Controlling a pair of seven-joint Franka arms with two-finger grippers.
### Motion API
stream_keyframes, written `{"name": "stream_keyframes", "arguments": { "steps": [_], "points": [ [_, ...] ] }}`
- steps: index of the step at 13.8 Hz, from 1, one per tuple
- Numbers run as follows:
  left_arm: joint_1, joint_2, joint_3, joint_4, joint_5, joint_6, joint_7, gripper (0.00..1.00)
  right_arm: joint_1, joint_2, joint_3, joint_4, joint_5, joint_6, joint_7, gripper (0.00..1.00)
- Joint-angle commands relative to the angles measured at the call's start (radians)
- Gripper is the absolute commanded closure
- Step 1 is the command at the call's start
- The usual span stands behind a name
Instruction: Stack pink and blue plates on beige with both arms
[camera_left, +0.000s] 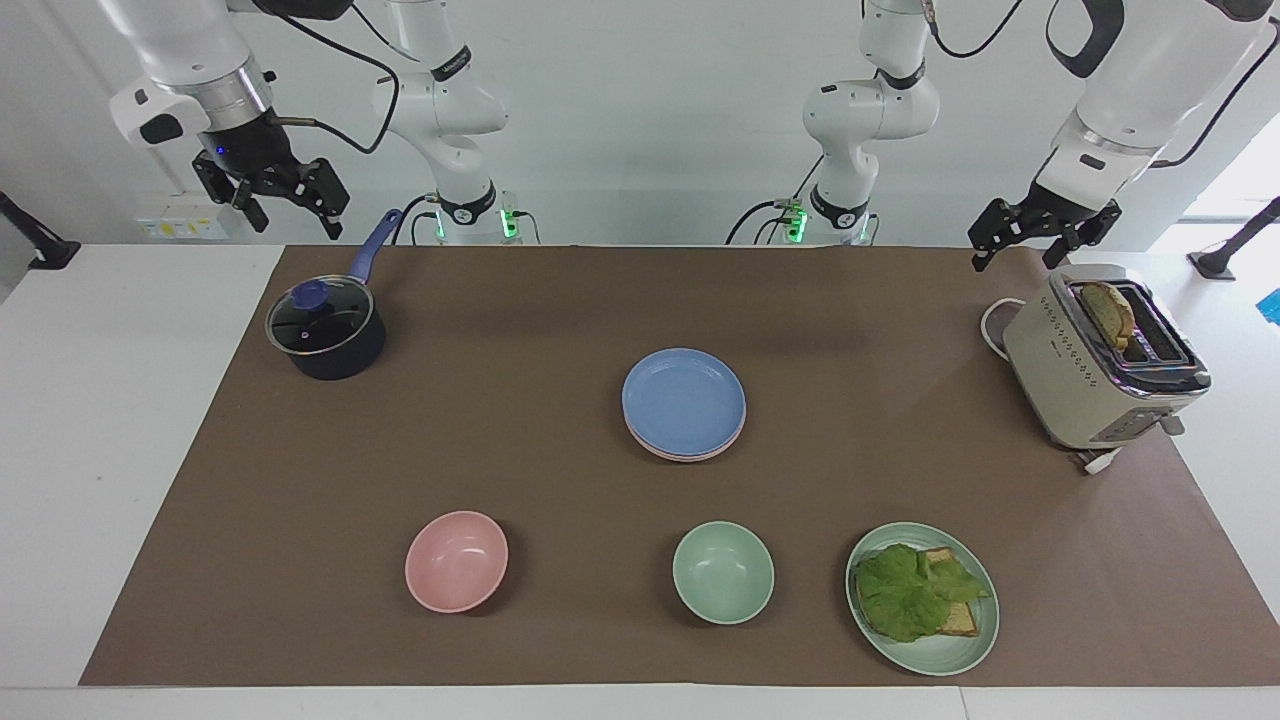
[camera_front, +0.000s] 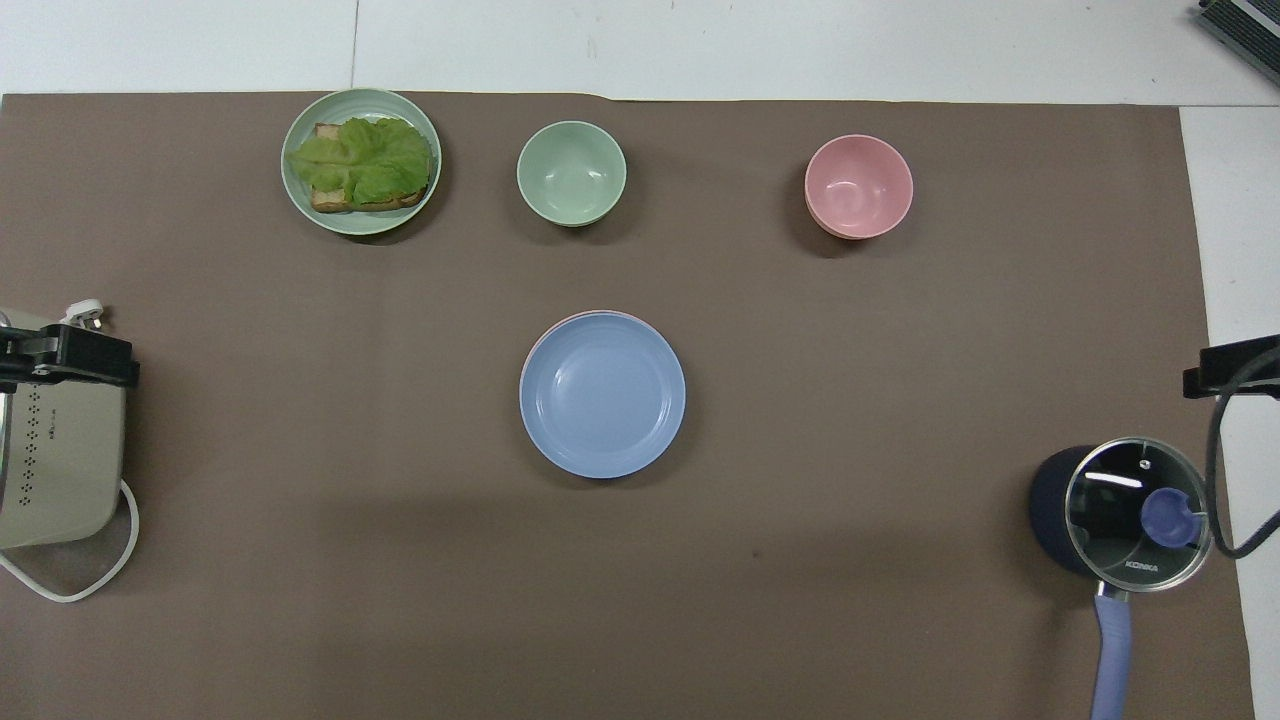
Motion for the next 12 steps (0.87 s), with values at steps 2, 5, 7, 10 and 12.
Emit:
{"name": "stream_keyframes", "arguments": {
  "steps": [2, 5, 7, 10, 12],
  "points": [
    [0.01, -0.019, -0.007, -0.019, 0.007, 0.009, -0.006, 0.0, 0.015, -0.006, 0.018, -0.004, 0.004, 0.008, -0.03, 0.0],
    [0.01, -0.019, -0.007, -0.019, 0.007, 0.009, -0.006, 0.0, 0.015, -0.003, 0.018, 0.001, -0.002, 0.01, -0.037, 0.0],
    [0.01, -0.019, -0.005, -0.019, 0.007, 0.009, -0.006, 0.0, 0.015, -0.003, 0.018, 0.001, -0.011, 0.014, -0.039, 0.0],
    [0.01, -0.019, -0.007, -0.019, 0.007, 0.009, -0.006, 0.0, 0.015, -0.003, 0.018, -0.001, -0.014, 0.024, -0.043, 0.0],
    [0.01, -0.019, -0.007, -0.019, 0.007, 0.009, -0.006, 0.0, 0.015, -0.001, 0.018, -0.001, -0.014, 0.025, -0.053, 0.0]
  ]
}}
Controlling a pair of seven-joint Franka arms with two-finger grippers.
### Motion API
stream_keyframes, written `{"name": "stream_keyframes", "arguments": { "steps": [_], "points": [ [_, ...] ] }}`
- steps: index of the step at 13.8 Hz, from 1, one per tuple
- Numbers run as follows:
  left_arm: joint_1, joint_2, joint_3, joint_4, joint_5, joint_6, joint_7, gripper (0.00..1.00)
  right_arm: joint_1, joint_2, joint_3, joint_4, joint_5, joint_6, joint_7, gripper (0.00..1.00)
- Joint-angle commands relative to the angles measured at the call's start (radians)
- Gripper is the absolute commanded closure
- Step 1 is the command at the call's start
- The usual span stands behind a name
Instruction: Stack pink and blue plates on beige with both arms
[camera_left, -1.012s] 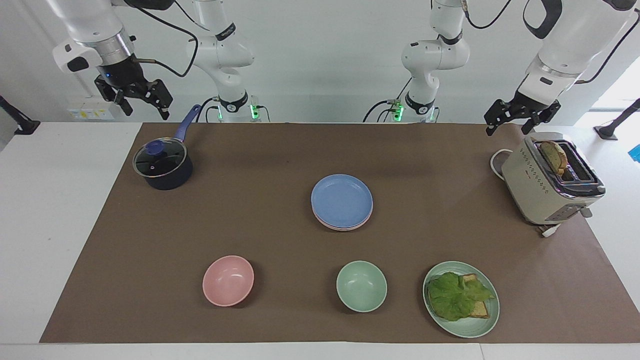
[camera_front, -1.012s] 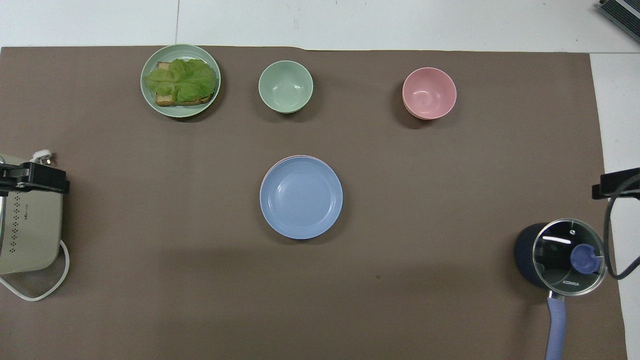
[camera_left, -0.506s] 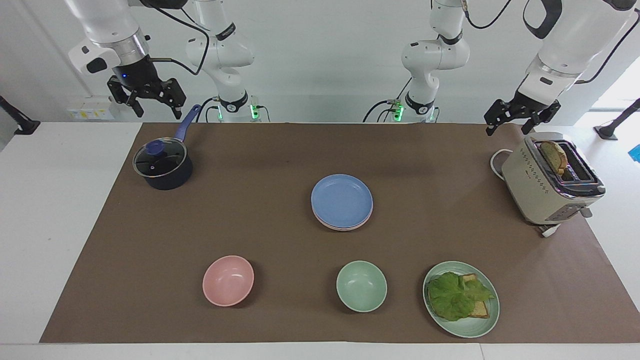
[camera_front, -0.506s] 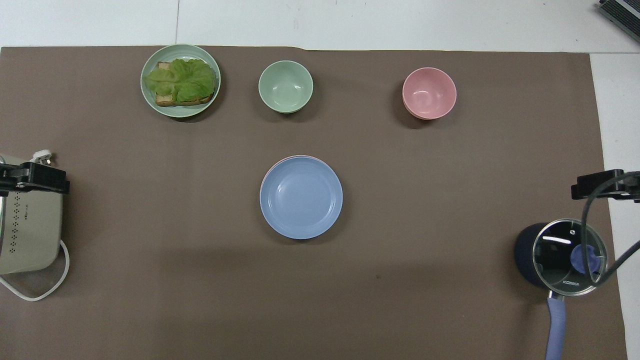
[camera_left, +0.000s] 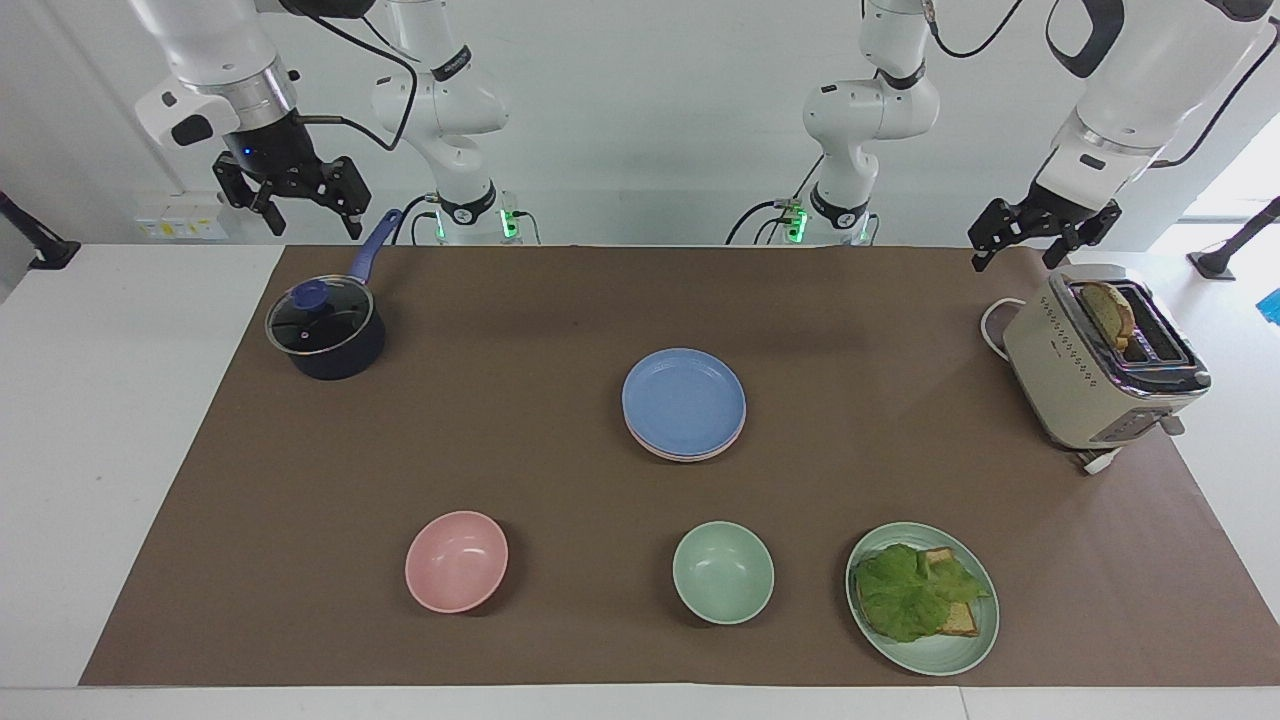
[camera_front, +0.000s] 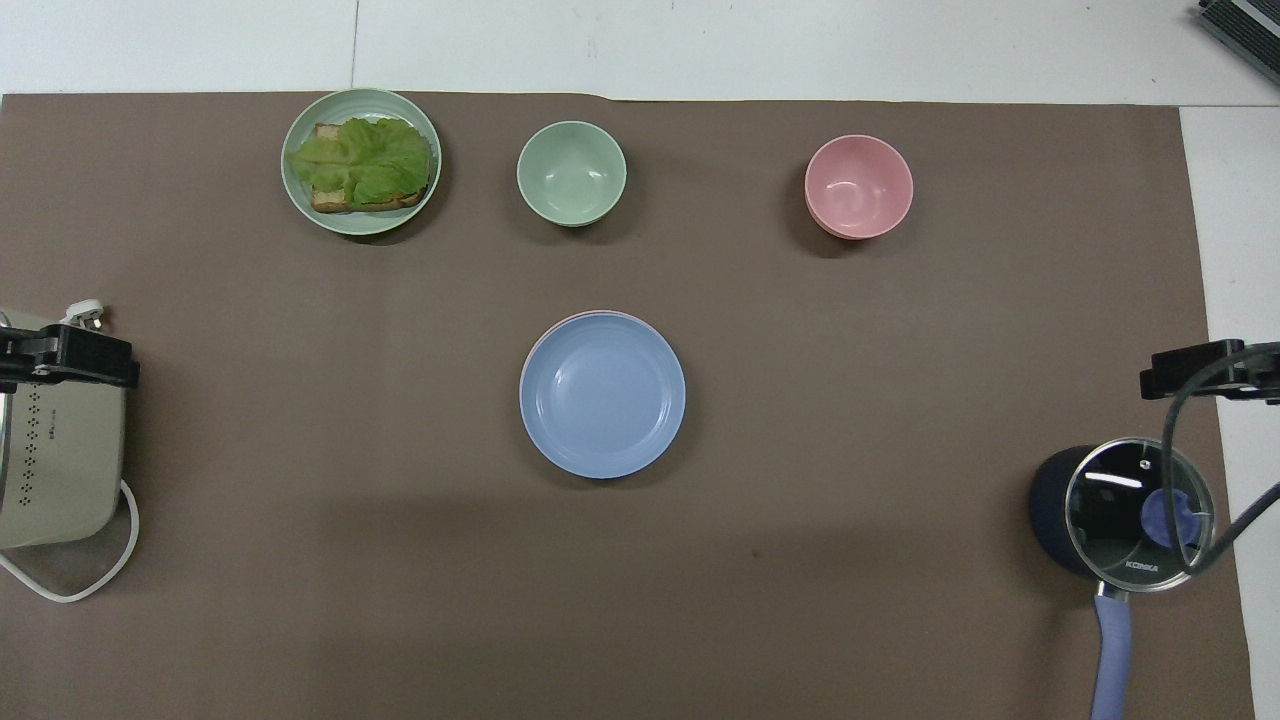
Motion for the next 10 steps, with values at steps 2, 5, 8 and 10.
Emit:
{"name": "stream_keyframes", "arguments": {
  "steps": [2, 5, 8, 10],
  "points": [
    [0.01, -0.019, -0.007, -0.019, 0.007, 0.009, -0.006, 0.0, -0.004, -0.001, 0.0, 0.001, -0.015, 0.024, -0.042, 0.0],
    [0.01, -0.019, -0.007, -0.019, 0.007, 0.009, -0.006, 0.0, -0.004, -0.001, 0.0, 0.001, -0.015, 0.024, -0.063, 0.0],
    [0.01, -0.019, -0.007, -0.019, 0.007, 0.009, -0.006, 0.0, -0.004, -0.001, 0.0, 0.001, -0.015, 0.022, -0.057, 0.0],
    [0.01, -0.018, -0.007, -0.019, 0.007, 0.009, -0.006, 0.0, -0.009, 0.0, 0.0, 0.005, -0.016, 0.021, -0.06, 0.0]
  ]
}}
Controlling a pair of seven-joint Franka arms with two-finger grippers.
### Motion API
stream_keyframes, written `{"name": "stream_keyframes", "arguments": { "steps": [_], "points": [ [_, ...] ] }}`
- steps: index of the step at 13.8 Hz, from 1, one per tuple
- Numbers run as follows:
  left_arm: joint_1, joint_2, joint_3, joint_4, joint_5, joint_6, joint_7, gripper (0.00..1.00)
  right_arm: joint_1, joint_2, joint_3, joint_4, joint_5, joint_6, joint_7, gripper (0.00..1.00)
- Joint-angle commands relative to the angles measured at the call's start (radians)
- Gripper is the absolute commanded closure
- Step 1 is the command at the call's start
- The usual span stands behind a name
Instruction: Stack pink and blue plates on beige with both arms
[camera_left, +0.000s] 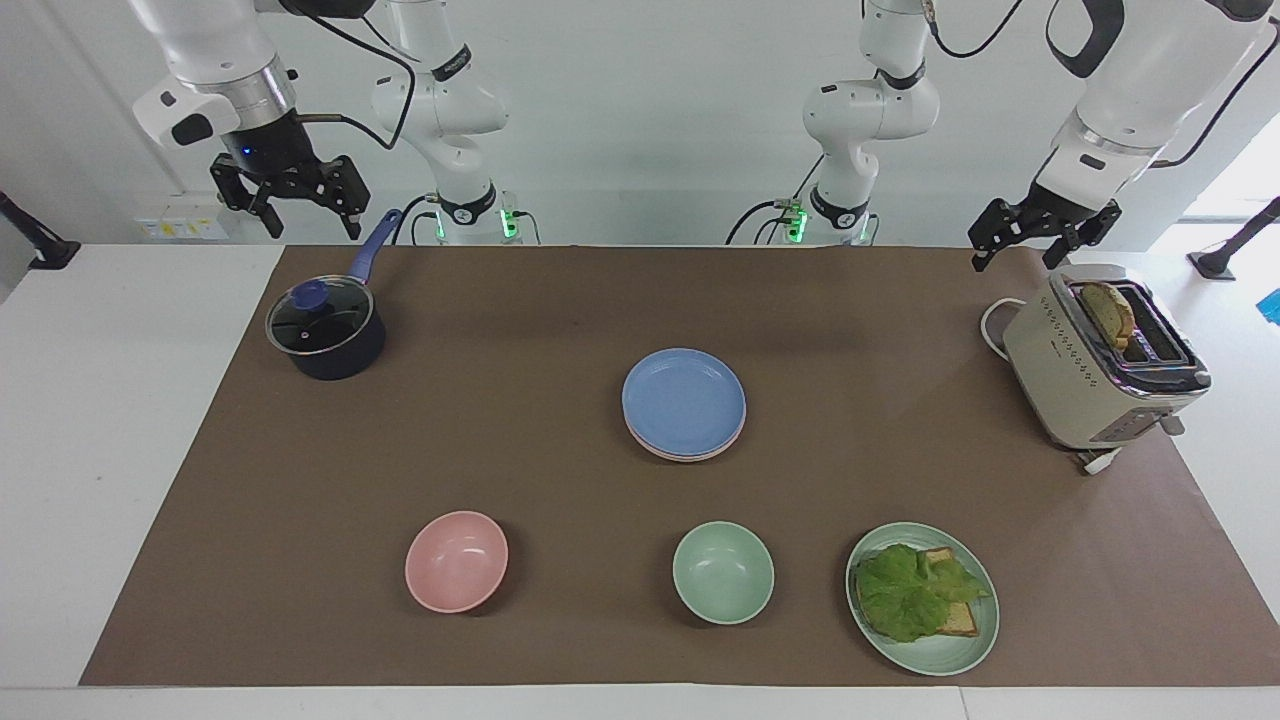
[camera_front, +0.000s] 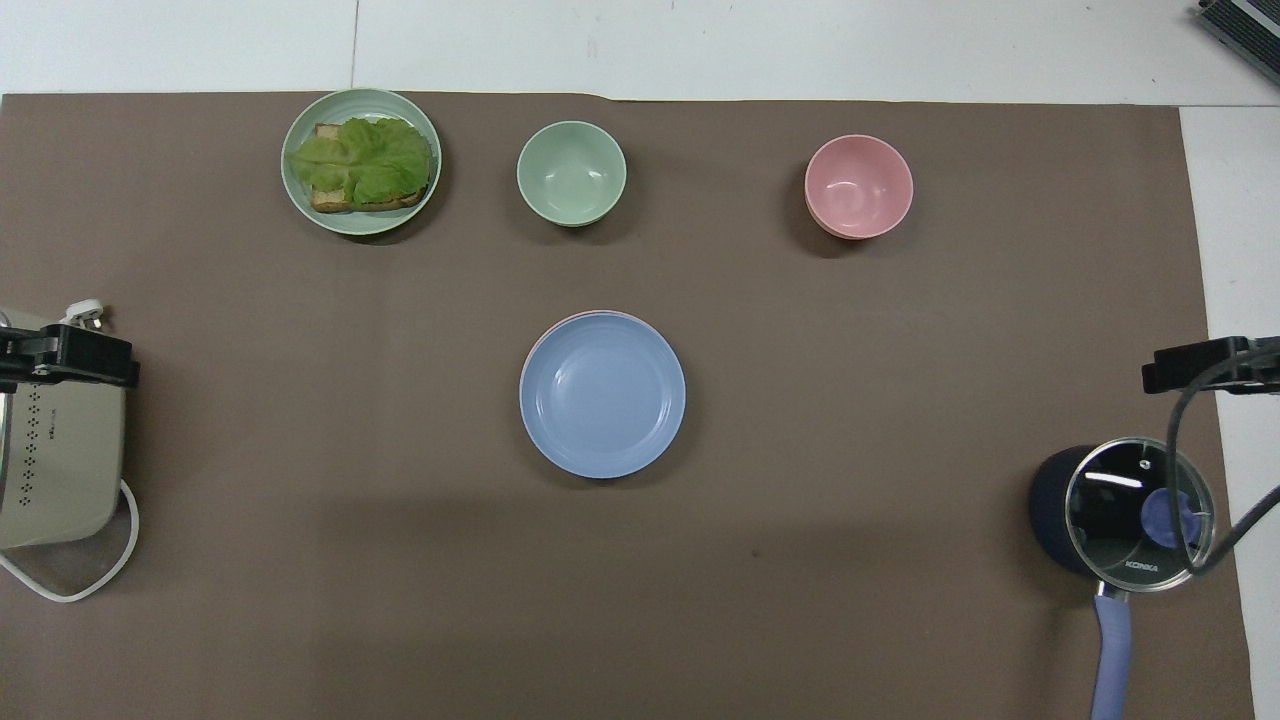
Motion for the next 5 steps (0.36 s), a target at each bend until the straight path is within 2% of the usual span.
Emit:
{"name": "stream_keyframes", "arguments": {
  "steps": [1, 5],
  "points": [
    [0.01, -0.019, -0.005, -0.019, 0.007, 0.009, -0.006, 0.0, -0.007, 0.0, 0.001, 0.005, -0.016, 0.005, -0.028, 0.0],
    [0.01, -0.019, -0.007, -0.019, 0.007, 0.009, -0.006, 0.0, -0.006, -0.001, 0.001, 0.002, -0.016, 0.005, -0.029, 0.0]
  ]
}}
